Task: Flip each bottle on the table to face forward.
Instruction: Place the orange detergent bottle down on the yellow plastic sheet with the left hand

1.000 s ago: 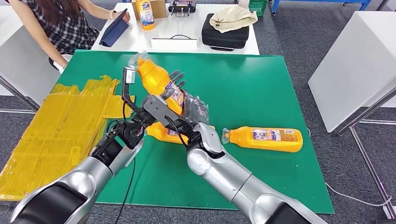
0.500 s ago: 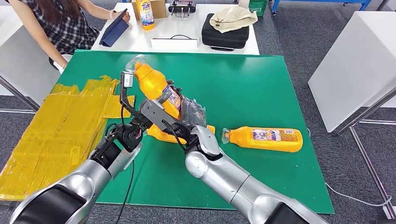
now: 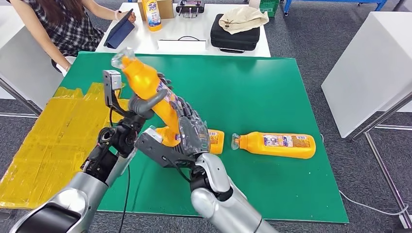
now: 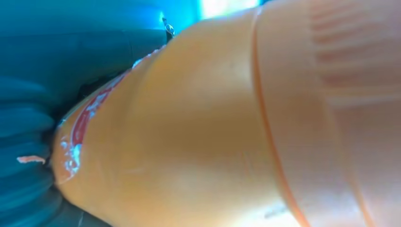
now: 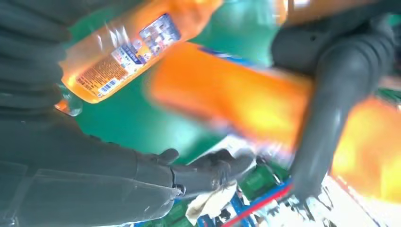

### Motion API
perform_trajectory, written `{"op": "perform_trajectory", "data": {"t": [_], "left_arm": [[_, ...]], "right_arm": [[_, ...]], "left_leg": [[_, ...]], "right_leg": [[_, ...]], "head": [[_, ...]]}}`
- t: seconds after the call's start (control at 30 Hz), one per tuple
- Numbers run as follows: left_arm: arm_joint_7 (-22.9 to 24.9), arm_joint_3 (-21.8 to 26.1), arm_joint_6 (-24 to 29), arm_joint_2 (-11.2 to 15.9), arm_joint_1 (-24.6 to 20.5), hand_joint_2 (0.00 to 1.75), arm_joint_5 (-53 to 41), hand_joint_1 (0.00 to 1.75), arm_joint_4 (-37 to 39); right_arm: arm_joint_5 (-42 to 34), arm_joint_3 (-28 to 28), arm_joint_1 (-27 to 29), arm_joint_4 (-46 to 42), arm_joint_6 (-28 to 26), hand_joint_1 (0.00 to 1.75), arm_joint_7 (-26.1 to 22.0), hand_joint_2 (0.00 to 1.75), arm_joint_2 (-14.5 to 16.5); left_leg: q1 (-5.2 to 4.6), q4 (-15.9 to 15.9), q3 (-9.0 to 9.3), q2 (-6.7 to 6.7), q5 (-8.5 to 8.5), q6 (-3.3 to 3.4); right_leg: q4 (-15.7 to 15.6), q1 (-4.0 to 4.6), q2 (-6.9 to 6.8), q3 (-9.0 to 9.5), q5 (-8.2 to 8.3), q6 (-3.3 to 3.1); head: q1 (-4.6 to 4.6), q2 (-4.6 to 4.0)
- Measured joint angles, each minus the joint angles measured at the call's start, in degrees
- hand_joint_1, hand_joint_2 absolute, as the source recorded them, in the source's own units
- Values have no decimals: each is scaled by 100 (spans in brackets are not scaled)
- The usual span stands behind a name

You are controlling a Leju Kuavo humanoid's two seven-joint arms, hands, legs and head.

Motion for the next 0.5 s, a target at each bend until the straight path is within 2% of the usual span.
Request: {"op": "perform_trajectory", "data": {"t": [0.1,0.17,0.23,0.27,0.47,0.5], "left_arm": [[-569,249,1076,29,-21,175,-1332,175,-254],[-888,364,2035,51,-10,175,-2415,175,-479],[-1066,460,2921,77,34,175,-3460,175,-782],[-1099,505,3186,87,58,175,-3806,175,-932],[-1108,674,3464,106,179,175,-4248,175,-1457],[-1098,681,3639,109,196,175,-4434,175,-1499]], "right_arm": [[271,-445,476,-975,25,0,-60,0,-93],[344,-749,762,-1552,-55,0,-185,0,-167],[351,-1019,1053,-2109,-102,0,-322,0,-246],[346,-1135,1172,-2352,-95,0,-371,0,-285],[335,-1463,1526,-3157,-48,0,-453,0,-409],[334,-1487,1551,-3219,-49,0,-462,0,-418]], "left_leg": [[-1,0,-2,-7,1,0],[-2,0,-3,-11,2,0],[-5,0,-3,-10,2,1],[-6,0,-3,-10,2,1],[-4,0,-1,-9,1,1],[-4,0,-1,-9,2,1]], "right_leg": [[-1,-1,-9,2,0,0],[-1,-2,-12,5,0,0],[-1,-4,-12,6,1,1],[-1,-5,-12,6,1,1],[-2,-4,-12,6,1,1],[-2,-4,-11,6,1,1]], "head": [[2,1],[2,0],[2,-1],[2,0],[1,1],[1,1]]}}
